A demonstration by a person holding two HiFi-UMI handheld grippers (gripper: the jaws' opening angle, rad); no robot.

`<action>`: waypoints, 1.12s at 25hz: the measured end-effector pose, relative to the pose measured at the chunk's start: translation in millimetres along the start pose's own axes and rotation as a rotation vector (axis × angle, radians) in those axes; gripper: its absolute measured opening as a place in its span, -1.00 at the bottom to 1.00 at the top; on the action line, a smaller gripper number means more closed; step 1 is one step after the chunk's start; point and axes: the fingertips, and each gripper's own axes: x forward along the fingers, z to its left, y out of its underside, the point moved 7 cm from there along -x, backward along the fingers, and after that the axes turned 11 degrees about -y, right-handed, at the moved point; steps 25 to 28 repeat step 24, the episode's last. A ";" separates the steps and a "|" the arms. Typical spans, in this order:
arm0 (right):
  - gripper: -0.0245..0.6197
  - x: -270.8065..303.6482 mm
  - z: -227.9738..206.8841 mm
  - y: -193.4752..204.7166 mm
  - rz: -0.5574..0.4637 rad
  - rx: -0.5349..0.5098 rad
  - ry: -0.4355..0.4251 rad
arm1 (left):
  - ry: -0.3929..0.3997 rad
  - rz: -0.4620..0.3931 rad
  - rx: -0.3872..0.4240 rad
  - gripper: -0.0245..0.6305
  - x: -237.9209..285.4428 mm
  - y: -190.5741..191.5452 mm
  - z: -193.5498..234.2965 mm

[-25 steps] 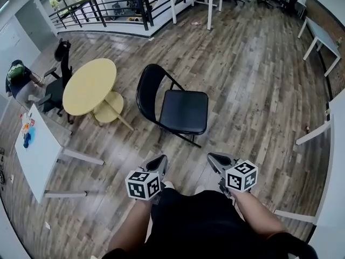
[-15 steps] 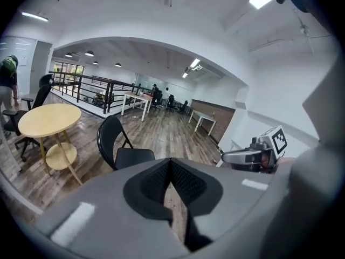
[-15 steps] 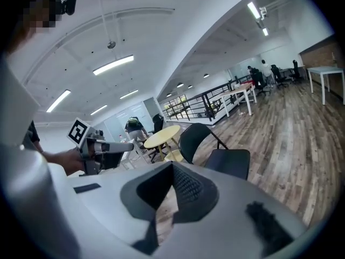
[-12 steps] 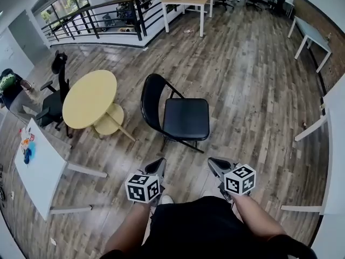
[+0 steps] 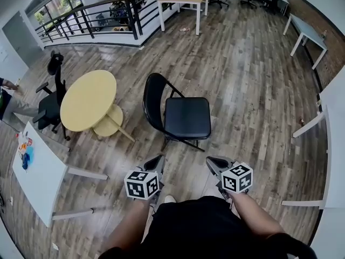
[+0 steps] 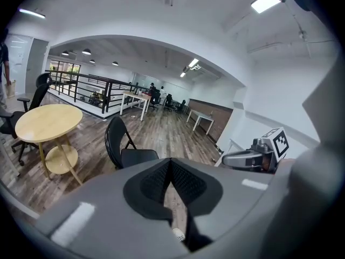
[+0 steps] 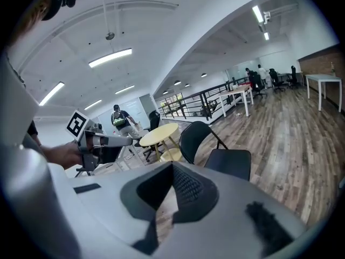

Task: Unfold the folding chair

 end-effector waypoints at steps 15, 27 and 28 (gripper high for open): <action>-0.91 -3.0 -11.3 -11.6 -0.005 -0.005 0.002 | 0.007 -0.007 -0.020 -0.90 13.1 -4.0 -4.8; -0.91 -5.3 -9.7 -8.4 0.004 -0.004 0.007 | 0.006 -0.010 -0.026 -0.90 10.3 -2.8 -5.1; -0.91 -5.3 -9.7 -8.4 0.004 -0.004 0.007 | 0.006 -0.010 -0.026 -0.90 10.3 -2.8 -5.1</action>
